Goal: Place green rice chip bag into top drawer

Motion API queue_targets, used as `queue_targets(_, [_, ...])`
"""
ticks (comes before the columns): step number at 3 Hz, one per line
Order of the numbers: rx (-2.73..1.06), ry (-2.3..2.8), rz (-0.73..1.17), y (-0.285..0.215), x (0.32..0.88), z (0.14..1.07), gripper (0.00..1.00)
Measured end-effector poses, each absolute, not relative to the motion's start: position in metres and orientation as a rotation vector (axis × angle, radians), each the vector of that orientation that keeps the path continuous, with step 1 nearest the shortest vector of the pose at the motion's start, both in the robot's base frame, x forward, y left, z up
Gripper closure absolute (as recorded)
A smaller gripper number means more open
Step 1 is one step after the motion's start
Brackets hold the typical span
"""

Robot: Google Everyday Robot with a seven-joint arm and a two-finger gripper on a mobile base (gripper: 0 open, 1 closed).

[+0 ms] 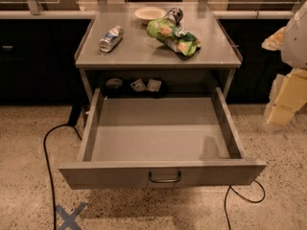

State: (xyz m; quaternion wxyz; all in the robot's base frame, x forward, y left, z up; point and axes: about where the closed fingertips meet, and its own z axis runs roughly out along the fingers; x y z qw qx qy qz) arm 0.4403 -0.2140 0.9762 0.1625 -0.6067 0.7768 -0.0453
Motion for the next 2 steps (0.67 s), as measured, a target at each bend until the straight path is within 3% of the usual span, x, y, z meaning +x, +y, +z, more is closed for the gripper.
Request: queue_targets(2, [-1.768, 2.039, -0.208, -0.157, 0.54, 0.951, 0.0])
